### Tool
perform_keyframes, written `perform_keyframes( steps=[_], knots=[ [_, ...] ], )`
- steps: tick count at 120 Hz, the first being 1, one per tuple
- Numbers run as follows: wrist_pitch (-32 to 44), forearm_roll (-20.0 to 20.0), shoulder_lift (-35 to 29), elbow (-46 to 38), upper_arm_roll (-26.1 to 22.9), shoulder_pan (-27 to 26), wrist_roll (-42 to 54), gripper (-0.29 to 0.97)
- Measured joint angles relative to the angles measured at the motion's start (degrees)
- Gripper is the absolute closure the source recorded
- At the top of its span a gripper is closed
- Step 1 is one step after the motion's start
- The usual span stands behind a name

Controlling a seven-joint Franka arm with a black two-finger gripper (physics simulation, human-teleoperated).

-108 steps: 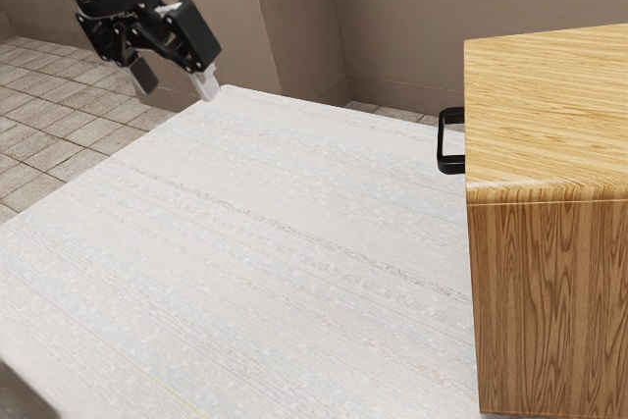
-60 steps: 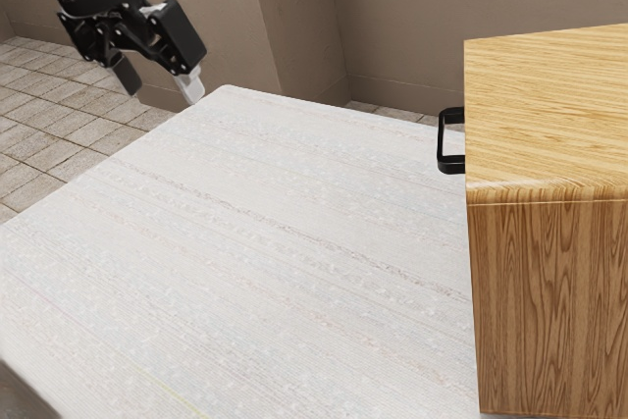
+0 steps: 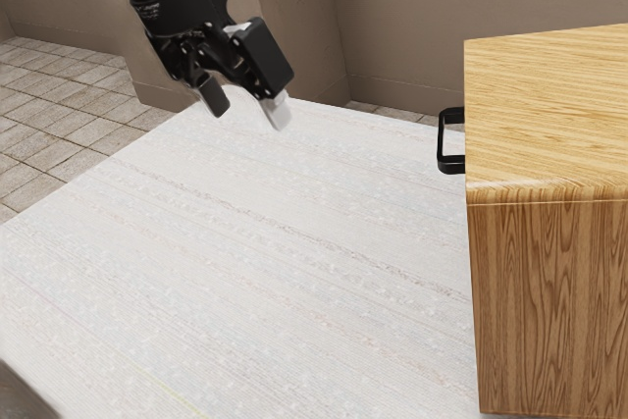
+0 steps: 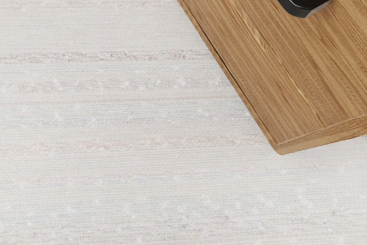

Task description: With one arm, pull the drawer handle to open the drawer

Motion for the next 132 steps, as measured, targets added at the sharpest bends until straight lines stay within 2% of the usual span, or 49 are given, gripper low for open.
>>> perform_keyframes(
  steps=[17,35,61,132],
  knots=[
    [2.8,-4.1,0.1,-0.2,-0.6,-0.8,-0.8,0.0],
    [4.6,-5.8,0.3,-0.1,-1.8,-0.4,-1.9,0.0],
    [7.4,-6.9,0.5,-0.1,-5.0,-1.0,-4.8,0.0],
    [14.1,-6.3,6.2,-0.2,-6.1,1.2,-10.0,0.0]
  ],
)
